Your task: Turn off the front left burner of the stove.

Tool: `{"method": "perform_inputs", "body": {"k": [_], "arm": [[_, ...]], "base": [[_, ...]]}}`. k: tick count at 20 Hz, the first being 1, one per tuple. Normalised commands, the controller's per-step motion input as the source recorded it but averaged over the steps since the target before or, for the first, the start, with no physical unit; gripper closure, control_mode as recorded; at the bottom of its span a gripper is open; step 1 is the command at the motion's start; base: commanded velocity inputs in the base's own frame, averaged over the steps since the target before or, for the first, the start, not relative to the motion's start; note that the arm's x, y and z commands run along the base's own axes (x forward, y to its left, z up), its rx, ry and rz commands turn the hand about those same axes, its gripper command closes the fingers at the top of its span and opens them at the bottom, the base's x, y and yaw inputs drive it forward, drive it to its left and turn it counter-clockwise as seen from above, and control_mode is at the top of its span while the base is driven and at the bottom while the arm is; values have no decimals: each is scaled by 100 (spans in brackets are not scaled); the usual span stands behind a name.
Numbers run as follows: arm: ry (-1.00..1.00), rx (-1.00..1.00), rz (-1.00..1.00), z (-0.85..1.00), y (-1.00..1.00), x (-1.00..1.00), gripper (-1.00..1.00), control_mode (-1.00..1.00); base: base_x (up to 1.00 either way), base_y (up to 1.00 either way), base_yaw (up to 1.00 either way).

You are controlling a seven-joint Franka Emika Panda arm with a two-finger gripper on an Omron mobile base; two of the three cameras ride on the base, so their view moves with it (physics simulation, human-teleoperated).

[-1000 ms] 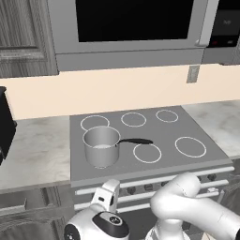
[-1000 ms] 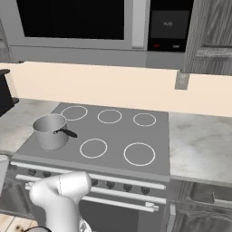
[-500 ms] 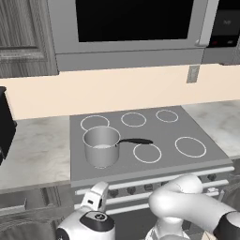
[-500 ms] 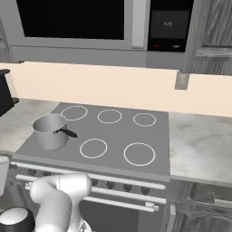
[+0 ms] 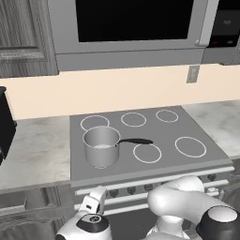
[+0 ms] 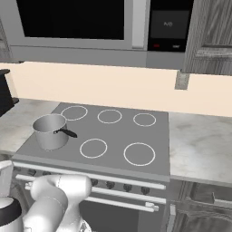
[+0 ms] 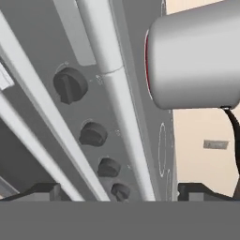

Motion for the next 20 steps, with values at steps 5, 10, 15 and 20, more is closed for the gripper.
{"method": "perform_inputs", "body": {"k": [5,10,15,20], "arm": [[0,0,-4,-6,4,31,-100,-100],[-7,3,-11,-18,12,11,-100,-100],[-11,10,-17,-20,1,6,-100,-100],[-15,11,-14,-16,4,0,-100,-100]], "base": [[0,0,0],[0,0,0],[0,0,0],[0,0,0]]}}
